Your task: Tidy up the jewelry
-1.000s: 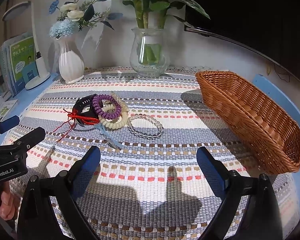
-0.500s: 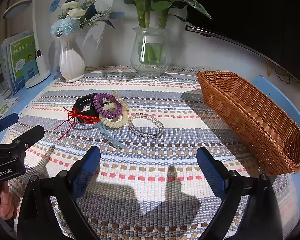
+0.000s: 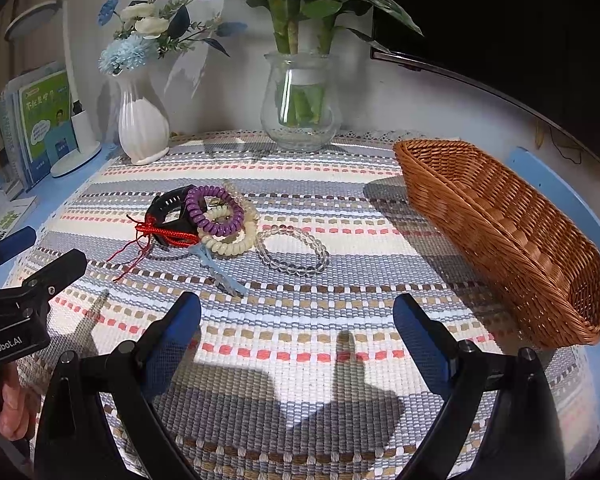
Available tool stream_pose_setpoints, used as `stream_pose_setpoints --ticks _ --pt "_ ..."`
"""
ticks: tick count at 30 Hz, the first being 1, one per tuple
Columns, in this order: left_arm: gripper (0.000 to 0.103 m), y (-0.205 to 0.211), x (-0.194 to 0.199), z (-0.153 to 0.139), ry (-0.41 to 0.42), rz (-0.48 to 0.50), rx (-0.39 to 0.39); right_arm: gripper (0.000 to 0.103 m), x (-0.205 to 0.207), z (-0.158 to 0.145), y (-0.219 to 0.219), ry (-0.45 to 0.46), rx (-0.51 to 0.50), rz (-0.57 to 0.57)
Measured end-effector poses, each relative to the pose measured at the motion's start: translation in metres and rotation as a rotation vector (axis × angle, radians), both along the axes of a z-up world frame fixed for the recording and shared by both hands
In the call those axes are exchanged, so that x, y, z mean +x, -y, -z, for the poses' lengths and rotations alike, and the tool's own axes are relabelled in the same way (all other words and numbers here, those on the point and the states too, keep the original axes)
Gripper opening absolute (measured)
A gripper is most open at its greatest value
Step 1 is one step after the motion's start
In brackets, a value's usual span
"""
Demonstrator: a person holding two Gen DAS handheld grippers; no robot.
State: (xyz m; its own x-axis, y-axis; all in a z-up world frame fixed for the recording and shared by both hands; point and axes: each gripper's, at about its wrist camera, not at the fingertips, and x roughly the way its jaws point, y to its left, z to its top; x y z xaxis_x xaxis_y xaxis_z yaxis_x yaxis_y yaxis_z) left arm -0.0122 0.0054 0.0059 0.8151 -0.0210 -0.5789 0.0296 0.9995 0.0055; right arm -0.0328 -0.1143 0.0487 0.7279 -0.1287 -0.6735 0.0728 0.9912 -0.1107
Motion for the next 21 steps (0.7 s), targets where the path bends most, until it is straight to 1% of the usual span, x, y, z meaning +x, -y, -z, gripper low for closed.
stream_pose_setpoints --ticks 6,10,13,14,15,16,18,19,20,21 --pt "0.099 -0.002 -0.002 -0.001 0.015 -0.010 -0.007 0.097 -0.001 0.000 0.000 0.002 -0.001 0.001" --pt "0.099 -0.008 0.000 -0.002 0.005 -0.003 -0.048 0.097 0.000 0.001 0.000 -0.003 0.001 0.004" --pt "0.097 -0.014 0.003 -0.006 -0.052 0.025 -0.092 0.097 0.003 0.002 0.002 -0.026 0.005 0.016" --pt "0.089 -0.016 0.004 -0.010 -0.076 0.045 -0.093 0.097 0.003 0.002 0.004 -0.038 0.012 0.014" --pt "0.079 -0.017 0.004 -0.017 -0.096 0.066 -0.072 0.097 0.003 0.002 0.006 -0.051 0.031 -0.004" --pt "0.076 -0.018 0.005 -0.025 -0.109 0.080 -0.053 0.097 0.003 0.001 0.007 -0.061 0.047 -0.021" --pt "0.075 -0.023 0.013 -0.040 -0.143 0.116 -0.055 0.097 0.004 -0.003 0.008 -0.084 0.041 -0.041" --pt "0.075 -0.028 0.020 -0.047 -0.167 0.144 -0.082 0.093 0.004 -0.006 0.008 -0.088 0.035 -0.048" --pt "0.075 -0.031 0.025 -0.051 -0.183 0.163 -0.109 0.092 0.005 -0.011 0.008 -0.089 0.034 -0.059" --pt "0.075 -0.036 0.037 -0.055 -0.219 0.199 -0.158 0.091 0.006 -0.017 0.009 -0.083 0.034 -0.070"
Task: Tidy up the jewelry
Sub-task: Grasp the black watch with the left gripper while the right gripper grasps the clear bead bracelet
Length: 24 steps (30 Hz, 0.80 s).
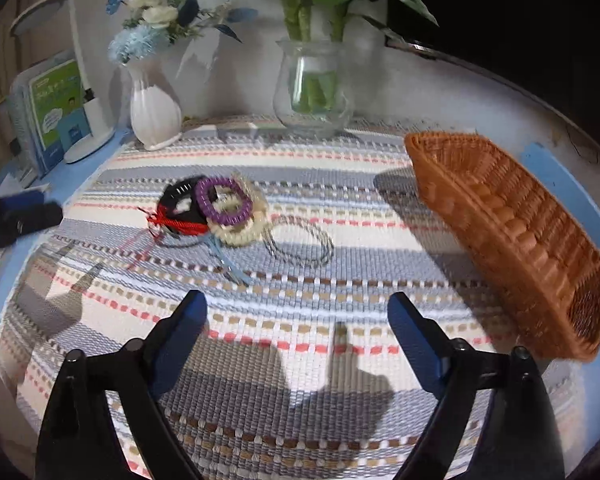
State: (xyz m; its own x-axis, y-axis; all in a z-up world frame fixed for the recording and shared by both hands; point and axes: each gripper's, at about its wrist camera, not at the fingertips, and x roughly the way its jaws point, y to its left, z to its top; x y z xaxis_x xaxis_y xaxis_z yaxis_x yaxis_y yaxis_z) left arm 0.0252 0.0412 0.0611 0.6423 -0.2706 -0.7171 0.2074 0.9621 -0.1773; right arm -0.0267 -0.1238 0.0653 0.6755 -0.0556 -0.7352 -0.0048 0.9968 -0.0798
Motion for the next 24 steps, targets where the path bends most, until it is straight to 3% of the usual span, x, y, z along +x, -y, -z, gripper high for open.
stream_pose_setpoints --ticks 3,5,7,9,14,22,23,24 --pt "0.064 0.000 0.034 0.000 -0.077 0.072 -0.069 0.087 0.005 -0.012 0.004 0.015 -0.018 -0.007" --pt "0.062 0.007 0.055 0.008 -0.108 0.105 -0.062 0.076 0.012 -0.015 0.008 0.012 -0.033 -0.010" --pt "0.060 0.014 0.079 0.022 -0.160 0.120 -0.080 0.051 0.024 -0.014 0.013 -0.024 -0.039 -0.008" --pt "0.053 0.022 0.099 0.038 -0.193 0.131 -0.106 0.046 0.040 -0.009 0.018 -0.066 -0.017 -0.004" --pt "0.052 0.029 0.122 0.066 -0.238 0.134 -0.155 0.045 0.077 0.013 0.033 -0.146 0.074 -0.017" --pt "0.052 0.022 0.131 0.080 -0.247 0.105 -0.174 0.045 0.107 0.044 0.035 -0.194 0.036 -0.058" --pt "0.050 0.024 0.132 0.082 -0.252 0.109 -0.170 0.045 0.109 0.046 0.035 -0.197 0.027 -0.060" --pt "0.040 0.025 0.133 0.083 -0.256 0.107 -0.161 0.045 0.111 0.050 0.034 -0.201 0.021 -0.066"
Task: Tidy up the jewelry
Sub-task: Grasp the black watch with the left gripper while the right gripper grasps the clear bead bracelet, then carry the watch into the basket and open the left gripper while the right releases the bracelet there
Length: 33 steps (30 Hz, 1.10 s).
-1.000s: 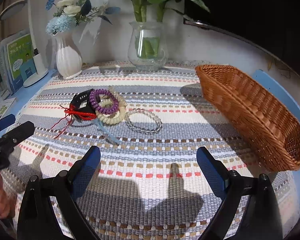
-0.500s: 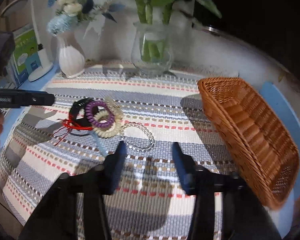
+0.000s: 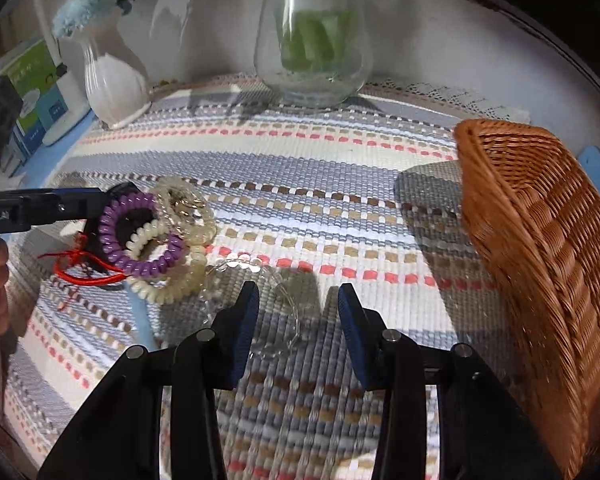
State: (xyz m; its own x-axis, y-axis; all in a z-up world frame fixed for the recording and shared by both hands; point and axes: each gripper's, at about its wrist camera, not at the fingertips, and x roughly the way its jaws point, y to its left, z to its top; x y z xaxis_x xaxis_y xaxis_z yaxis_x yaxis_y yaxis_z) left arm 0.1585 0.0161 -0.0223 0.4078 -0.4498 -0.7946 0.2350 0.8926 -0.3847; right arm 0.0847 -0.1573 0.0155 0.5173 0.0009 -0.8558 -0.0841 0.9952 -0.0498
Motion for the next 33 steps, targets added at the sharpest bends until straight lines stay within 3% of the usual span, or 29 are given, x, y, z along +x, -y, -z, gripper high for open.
stream_pose_setpoints --ticks 1,3,6,8,9,10,14,23,33 --pt "0.035 0.003 0.000 0.002 0.002 -0.003 0.022 0.044 0.001 0.001 -0.002 0.004 -0.009 -0.004" --pt "0.013 0.007 0.000 0.002 0.019 -0.014 0.074 0.044 0.001 0.002 -0.007 0.017 -0.037 -0.020" --pt "0.012 0.006 0.000 0.003 0.023 -0.025 0.076 0.041 0.003 0.003 -0.014 0.024 -0.052 -0.047" --pt "0.011 0.006 0.000 0.003 0.036 -0.027 0.080 0.027 0.003 0.003 -0.018 0.035 -0.054 -0.070" --pt "0.011 0.007 -0.001 0.002 0.043 -0.025 0.084 0.013 0.002 0.003 -0.020 0.038 -0.062 -0.079" --pt "0.011 0.008 -0.003 0.000 0.054 -0.025 0.090 0.010 0.001 0.004 -0.024 0.043 -0.083 -0.089" --pt "0.011 0.007 -0.011 -0.010 0.100 -0.018 0.078 0.009 -0.004 0.003 -0.030 0.059 -0.116 -0.100" --pt "0.011 -0.009 -0.038 -0.056 0.241 0.014 -0.104 0.009 -0.032 -0.044 -0.009 0.146 0.004 -0.021" --pt "0.011 0.041 -0.058 -0.104 0.293 0.100 -0.067 0.009 -0.072 -0.099 0.006 0.219 0.017 0.021"
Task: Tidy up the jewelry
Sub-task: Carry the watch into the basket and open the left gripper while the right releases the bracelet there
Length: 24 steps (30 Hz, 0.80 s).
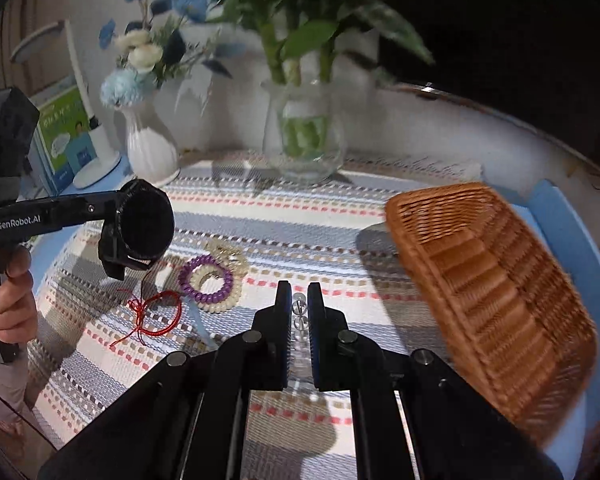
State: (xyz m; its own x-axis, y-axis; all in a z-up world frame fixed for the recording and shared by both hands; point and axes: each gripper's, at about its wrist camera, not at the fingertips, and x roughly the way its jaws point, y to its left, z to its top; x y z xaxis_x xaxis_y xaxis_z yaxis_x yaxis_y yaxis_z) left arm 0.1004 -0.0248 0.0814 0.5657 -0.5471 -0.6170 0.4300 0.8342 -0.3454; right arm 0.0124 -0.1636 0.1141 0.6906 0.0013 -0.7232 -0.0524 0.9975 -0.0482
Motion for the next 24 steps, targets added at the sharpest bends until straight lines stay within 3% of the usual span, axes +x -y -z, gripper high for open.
stream_pose_setpoints --ticks 6,12,18,24 --pt "0.011 0.052 0.007 -0.023 0.013 0.060 0.017 0.009 -0.027 -0.039 0.038 0.064 0.014 0.061" --pt "0.011 0.134 0.026 -0.033 0.008 0.140 0.044 0.009 -0.044 -0.063 0.095 0.113 0.000 0.167" --pt "0.011 0.231 0.052 -0.014 -0.027 0.217 0.112 0.009 -0.049 -0.047 0.156 0.107 0.002 0.283" --pt "0.011 0.303 0.071 0.024 -0.062 0.212 0.223 0.009 -0.050 -0.019 0.191 0.047 0.023 0.344"
